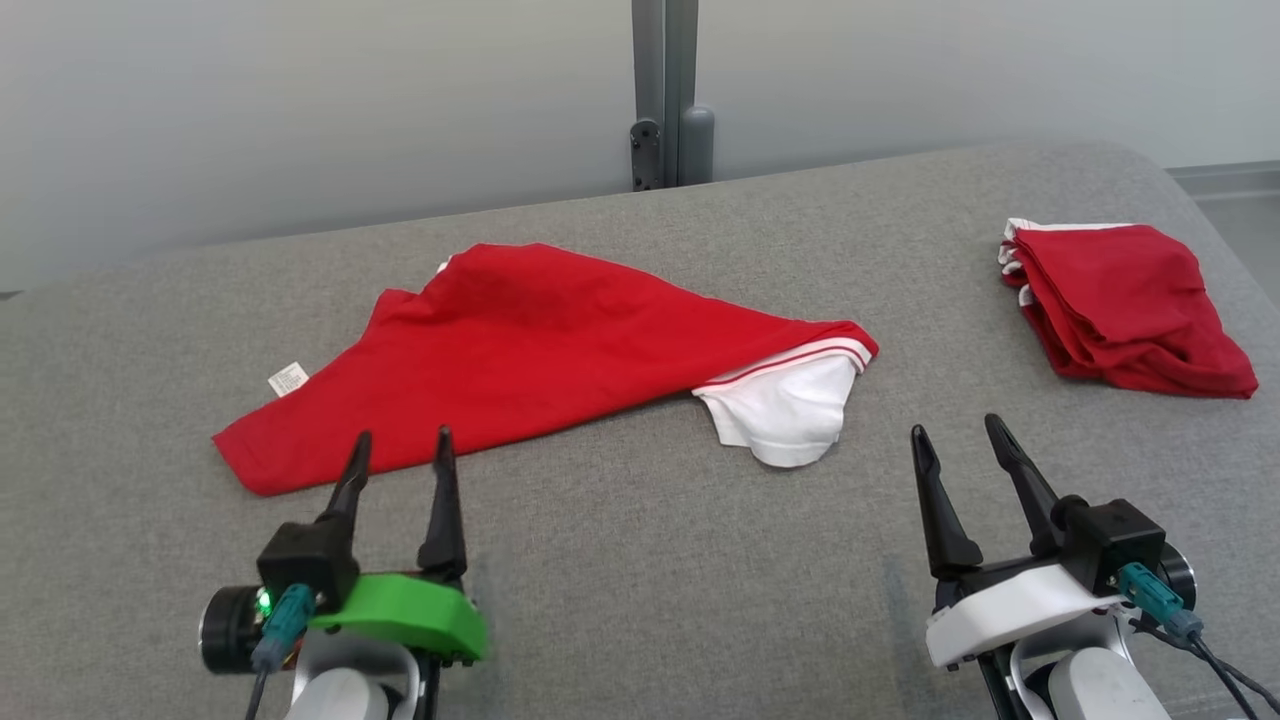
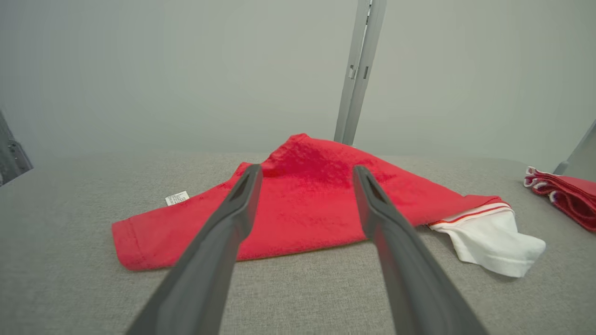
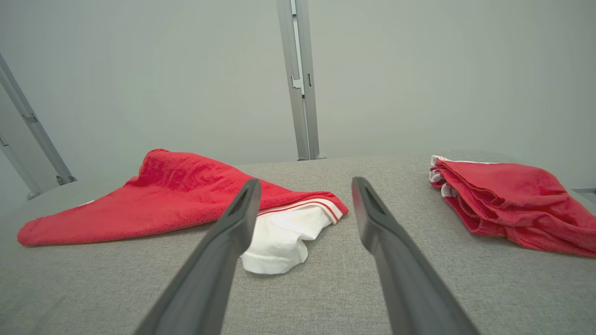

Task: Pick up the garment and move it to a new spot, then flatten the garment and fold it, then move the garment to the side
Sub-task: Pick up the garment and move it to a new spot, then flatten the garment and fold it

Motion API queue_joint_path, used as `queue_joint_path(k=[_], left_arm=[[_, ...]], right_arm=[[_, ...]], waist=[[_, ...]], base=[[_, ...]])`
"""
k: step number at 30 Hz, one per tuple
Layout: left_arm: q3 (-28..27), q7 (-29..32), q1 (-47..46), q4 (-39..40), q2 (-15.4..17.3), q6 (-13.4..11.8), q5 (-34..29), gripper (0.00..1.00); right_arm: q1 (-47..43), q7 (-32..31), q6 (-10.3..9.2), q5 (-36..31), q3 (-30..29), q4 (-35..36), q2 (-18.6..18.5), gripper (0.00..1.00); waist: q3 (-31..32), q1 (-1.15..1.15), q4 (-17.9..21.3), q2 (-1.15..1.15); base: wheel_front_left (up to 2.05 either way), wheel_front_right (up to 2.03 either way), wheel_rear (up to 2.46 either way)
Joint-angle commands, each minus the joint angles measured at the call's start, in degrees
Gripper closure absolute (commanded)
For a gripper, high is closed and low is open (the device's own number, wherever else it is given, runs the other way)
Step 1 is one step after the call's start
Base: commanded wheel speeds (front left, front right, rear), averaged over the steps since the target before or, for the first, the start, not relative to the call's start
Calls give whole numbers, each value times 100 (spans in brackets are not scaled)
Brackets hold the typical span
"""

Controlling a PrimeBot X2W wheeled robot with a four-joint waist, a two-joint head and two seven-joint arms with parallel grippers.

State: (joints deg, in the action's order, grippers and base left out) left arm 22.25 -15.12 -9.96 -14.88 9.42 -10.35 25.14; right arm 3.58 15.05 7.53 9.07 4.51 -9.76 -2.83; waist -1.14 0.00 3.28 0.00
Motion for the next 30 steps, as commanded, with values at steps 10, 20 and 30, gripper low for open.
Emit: queue_joint_path(k=[10,20,30], left_arm=[[-923,-2,1189,603,-226,177,-498,0],[-1245,-3,1356,554,-451,454,-781,0],[-1398,-3,1343,449,-573,637,-960,0]], right_arm=[[-383,17,-8,144,52,82,-12,0],[-345,17,-9,154,90,14,-12,0],[-302,17,-9,120,71,-23,-12,0]], waist=[[146,0,-119,0],[143,0,-148,0],[97,0,-166,0]], base=[[0,0,0],[0,0,0],[0,0,0]])
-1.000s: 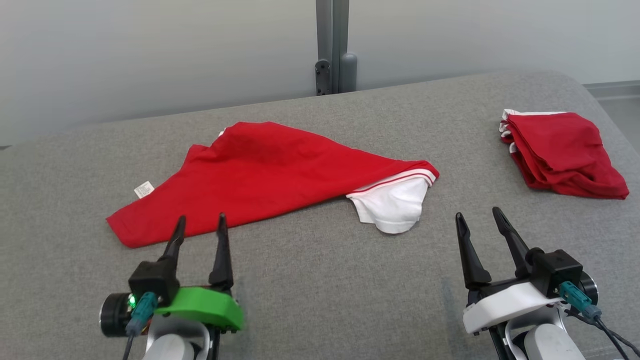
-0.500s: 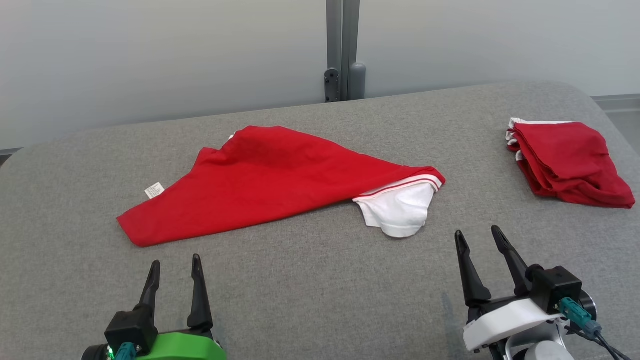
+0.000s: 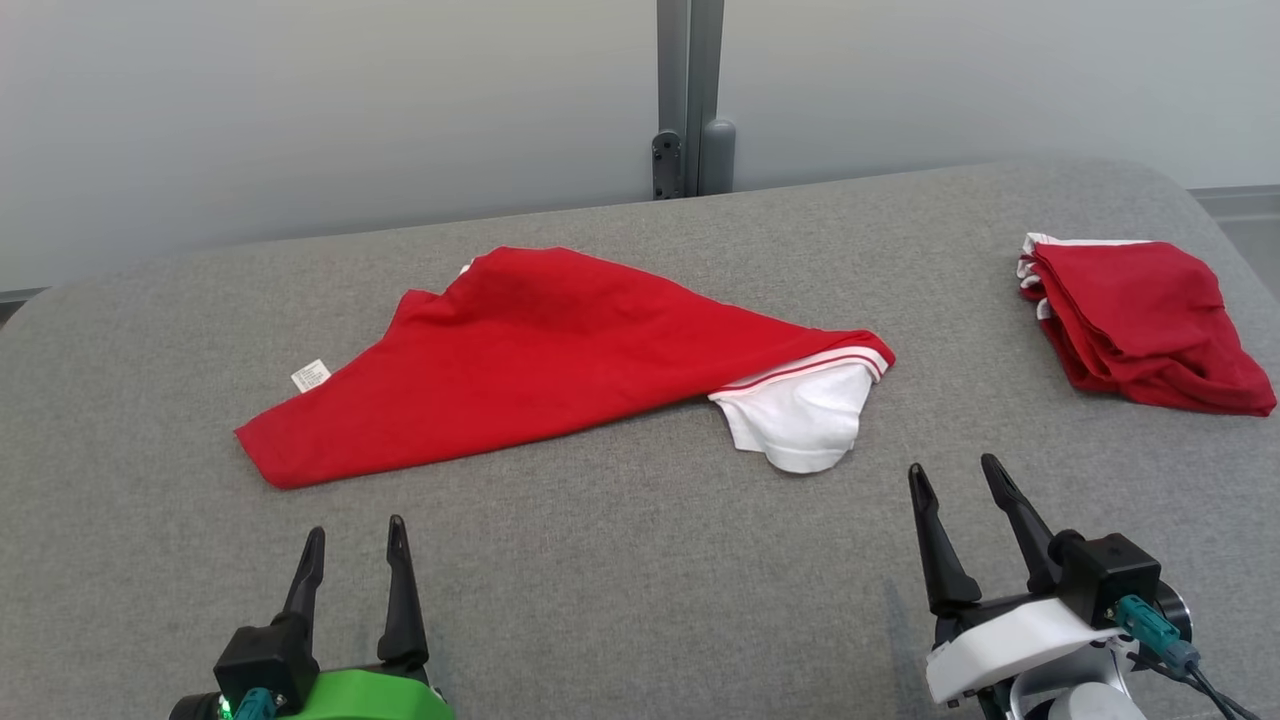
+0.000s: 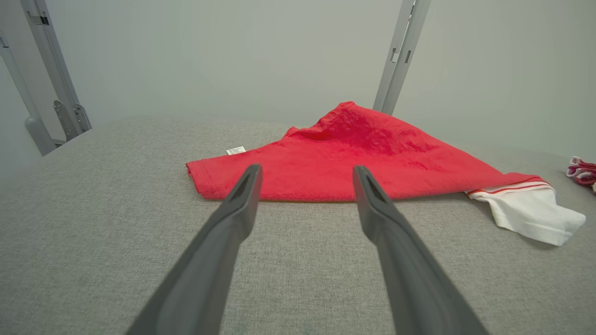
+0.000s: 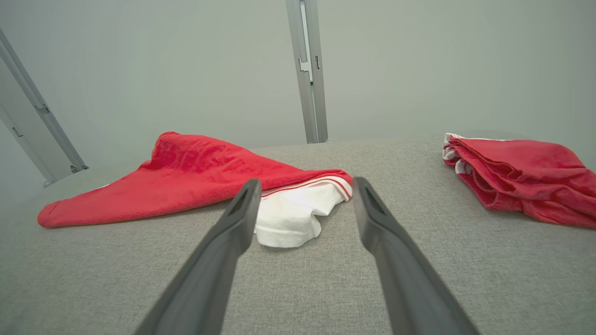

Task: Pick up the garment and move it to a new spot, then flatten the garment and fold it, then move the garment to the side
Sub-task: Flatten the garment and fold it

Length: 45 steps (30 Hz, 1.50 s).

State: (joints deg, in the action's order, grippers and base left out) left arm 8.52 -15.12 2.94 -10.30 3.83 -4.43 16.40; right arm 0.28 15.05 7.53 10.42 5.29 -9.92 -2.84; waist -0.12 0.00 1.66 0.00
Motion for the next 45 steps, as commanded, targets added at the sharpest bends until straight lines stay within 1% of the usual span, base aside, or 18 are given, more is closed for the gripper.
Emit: queue_joint_path(k=[1,13,19,23,26,33,39,45], left_arm=[[-33,-3,48,-17,-21,46,-94,0],[-150,-3,-78,-82,-73,135,-146,0],[17,-3,-543,-408,-41,272,-349,0],[204,59,-1247,-818,56,436,-498,0],[331,227,-1900,-1137,92,541,-604,0],[452,665,-3520,-2108,279,709,-805,0],[585,1144,-4664,-3056,627,873,-975,0],[725,1453,-5306,-3721,960,1034,-1060,0]], right_arm=[[29,17,-9,-22,-12,-6,-11,0],[108,18,-9,-49,-14,-4,-11,0],[207,18,-9,-59,-1,47,-11,0],[325,18,-9,-71,29,63,-11,0],[439,18,-9,-91,54,81,-11,0],[742,18,-9,-101,176,124,-11,0],[937,18,-9,-70,244,180,-6,0],[1022,18,-9,-15,248,177,-7,0]], waist=[[-12,0,-10,0],[-168,0,-28,0],[-381,0,22,0],[-607,0,111,0],[-839,0,215,0],[-1498,0,594,0],[-1995,0,908,0],[-2212,0,1066,0]], base=[[0,0,0],[0,0,0],[0,0,0],[0,0,0],[0,0,0],[0,0,0],[0,0,0],[0,0,0]])
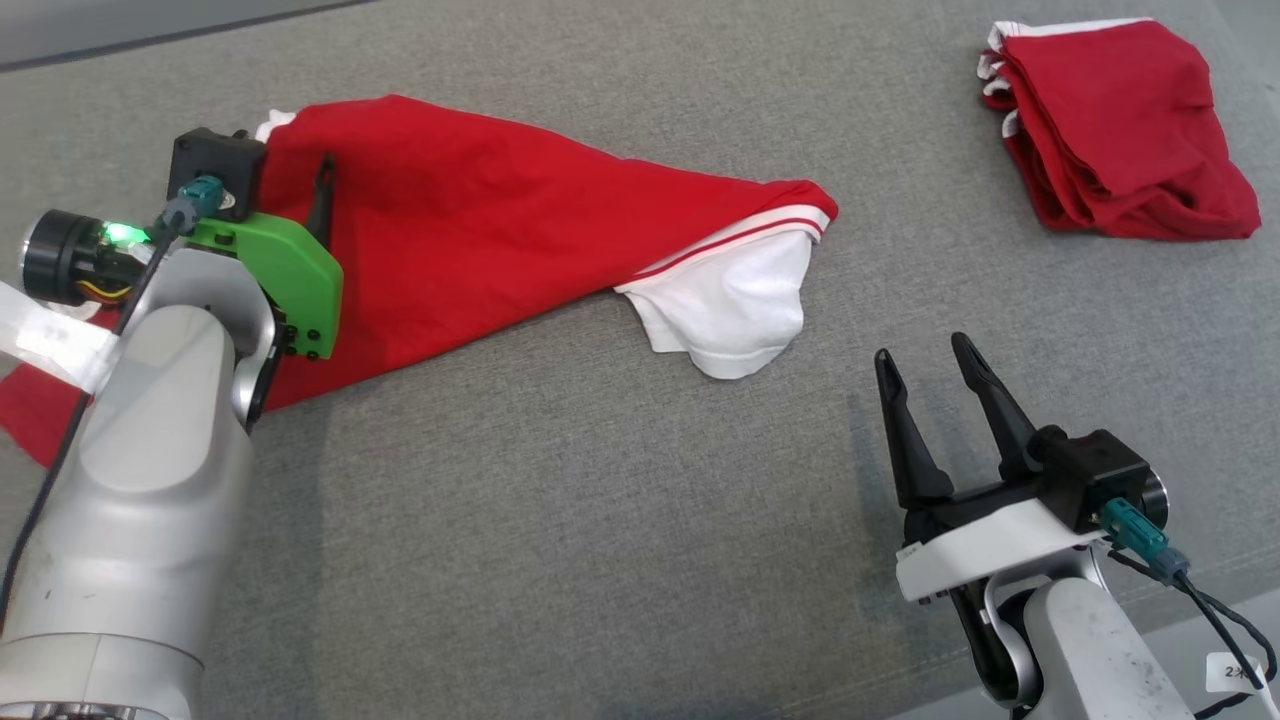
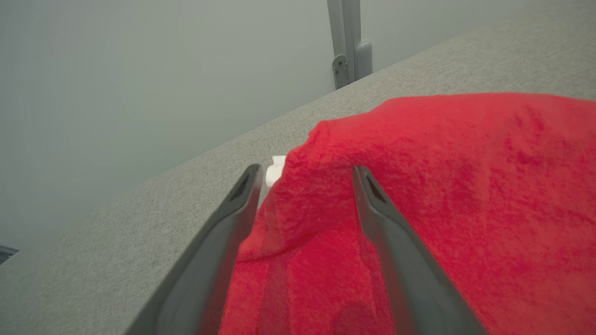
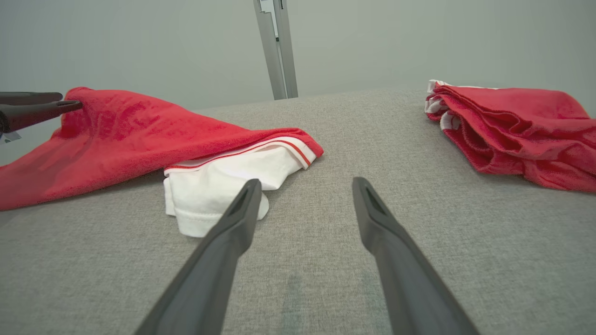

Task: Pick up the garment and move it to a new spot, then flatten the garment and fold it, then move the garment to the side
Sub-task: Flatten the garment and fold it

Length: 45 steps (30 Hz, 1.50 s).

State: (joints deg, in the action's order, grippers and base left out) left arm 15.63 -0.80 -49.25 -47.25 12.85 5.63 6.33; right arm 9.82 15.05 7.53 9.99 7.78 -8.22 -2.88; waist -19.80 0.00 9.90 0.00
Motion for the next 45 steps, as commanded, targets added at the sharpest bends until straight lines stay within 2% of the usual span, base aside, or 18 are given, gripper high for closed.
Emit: queue_joint_path(k=[1,6,7,9,14,19,25,30,35,40,45], left_arm=[[34,33,-153,-113,94,38,-52,0],[130,35,-399,-458,115,101,29,0],[139,-5,-423,-503,92,109,54,50],[200,-78,-420,-599,30,132,90,100],[335,-459,-423,-645,-11,140,115,100],[438,-1028,-358,-475,-151,0,37,100],[783,-1200,245,49,-379,81,-2,100],[1212,-1002,1166,887,-337,112,-113,100],[1550,-557,2353,2023,-193,125,-3,100],[1614,-134,3465,3074,-39,-113,199,100],[1680,125,4180,3498,16,-317,313,100]], right_arm=[[82,18,-9,37,3,2,-4,0],[123,18,-9,57,20,5,-4,0],[132,18,-9,57,10,6,-4,0],[135,18,-9,50,-14,4,-4,0],[93,18,-9,14,-47,-5,-4,0],[1,18,-9,-23,-118,-34,-5,0],[-166,18,-9,-91,-222,-61,-5,0],[-335,18,-9,-172,-279,-111,-5,0],[-493,18,-9,-224,-293,-153,-5,0],[-582,18,-9,-232,-285,-188,-6,0],[-613,18,-9,-238,-291,-218,-5,0]], waist=[[-259,0,253,0],[-306,0,273,0],[-307,0,265,0],[-295,0,238,0],[-192,0,133,0],[-2,0,-21,0],[313,0,-210,0],[589,0,-335,0],[814,0,-401,0],[969,0,-392,0],[1068,0,-376,0]], base=[[0,0,0],[0,0,0],[0,0,0],[0,0,0],[0,0,0],[0,0,0],[0,0,0],[0,0,0],[0,0,0],[0,0,0],[0,0,0]])
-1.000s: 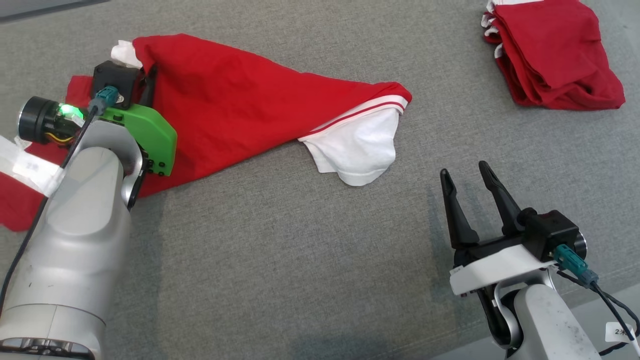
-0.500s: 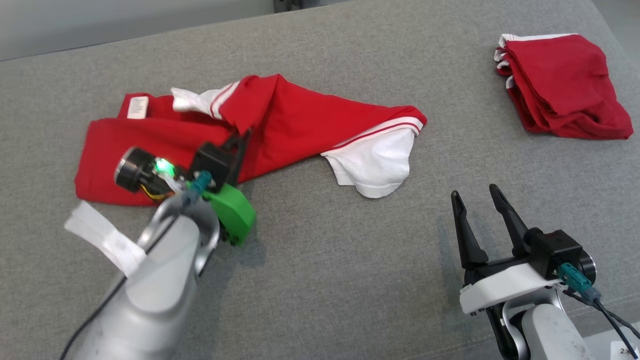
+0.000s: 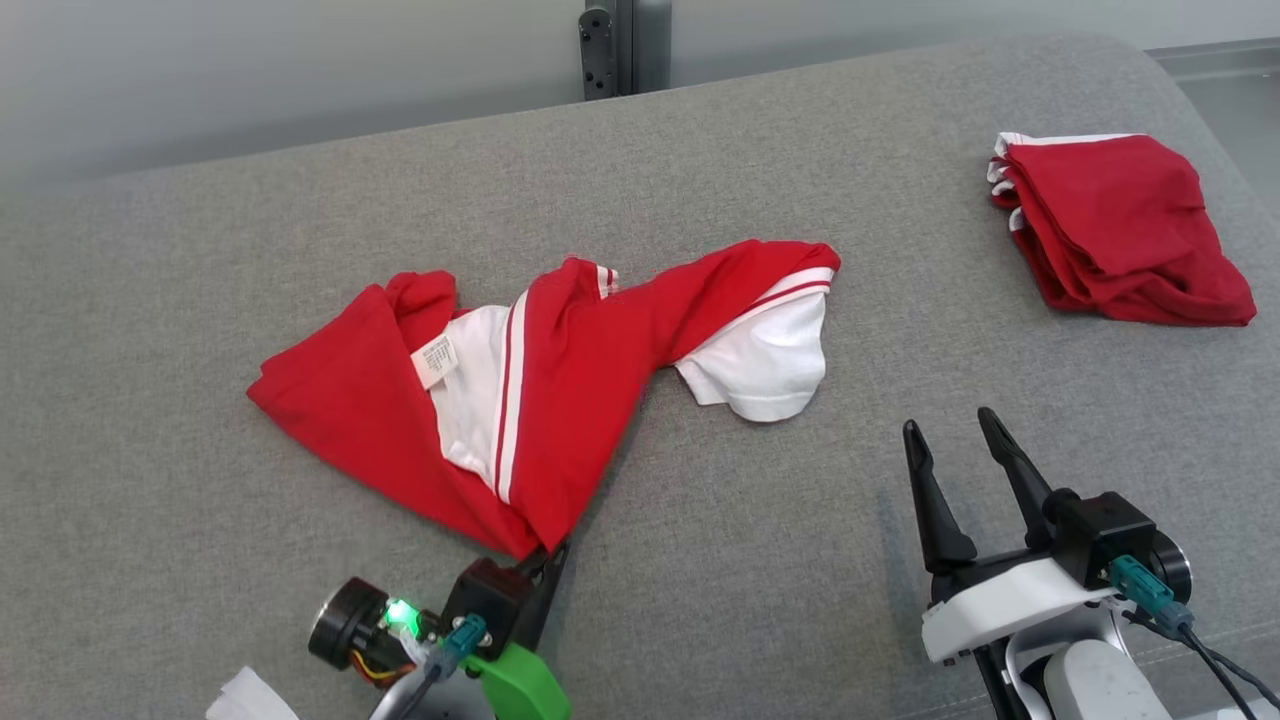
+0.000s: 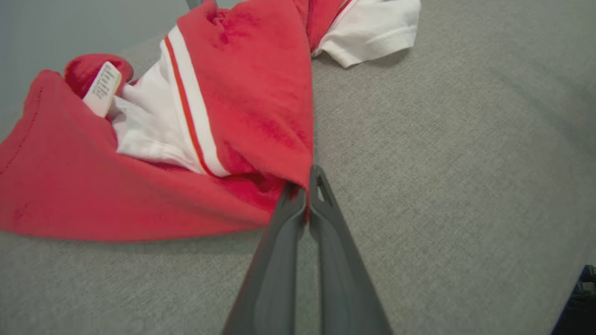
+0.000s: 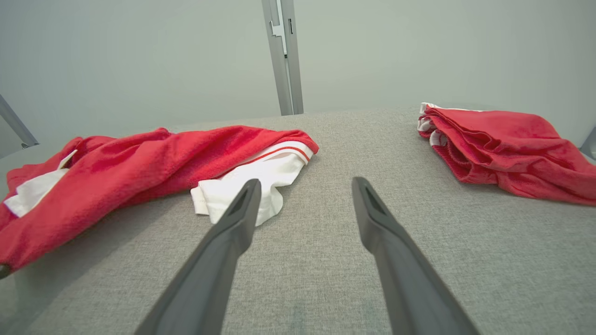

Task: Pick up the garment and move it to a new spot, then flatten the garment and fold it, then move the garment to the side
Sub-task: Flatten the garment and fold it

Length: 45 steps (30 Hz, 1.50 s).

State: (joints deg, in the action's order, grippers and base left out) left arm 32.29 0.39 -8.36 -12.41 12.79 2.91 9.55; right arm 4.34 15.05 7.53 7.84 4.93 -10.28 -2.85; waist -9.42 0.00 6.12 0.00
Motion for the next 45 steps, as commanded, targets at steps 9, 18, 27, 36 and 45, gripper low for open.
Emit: queue_joint_path(k=[9,18,27,36,45], left_arm=[[141,-128,357,-571,-334,-78,283,11],[-34,-407,418,-395,-437,-83,610,0],[-688,-195,-142,128,-318,-521,835,0],[-1347,-318,-1232,-1268,-255,-969,956,0],[-1496,-579,-1952,-2618,-280,-1117,953,58]], right_arm=[[-82,18,-9,-17,3,-86,-9,0],[-119,18,-9,38,-24,-87,-9,0],[-27,18,-9,86,-7,-17,-9,0],[155,18,-9,110,52,-15,-9,0],[243,18,-9,157,23,13,-9,0]], waist=[[144,0,-68,0],[223,0,-152,0],[126,0,-97,0],[-209,0,235,0],[-450,0,464,0]], base=[[0,0,0],[0,0,0],[0,0,0],[0,0,0],[0,0,0]])
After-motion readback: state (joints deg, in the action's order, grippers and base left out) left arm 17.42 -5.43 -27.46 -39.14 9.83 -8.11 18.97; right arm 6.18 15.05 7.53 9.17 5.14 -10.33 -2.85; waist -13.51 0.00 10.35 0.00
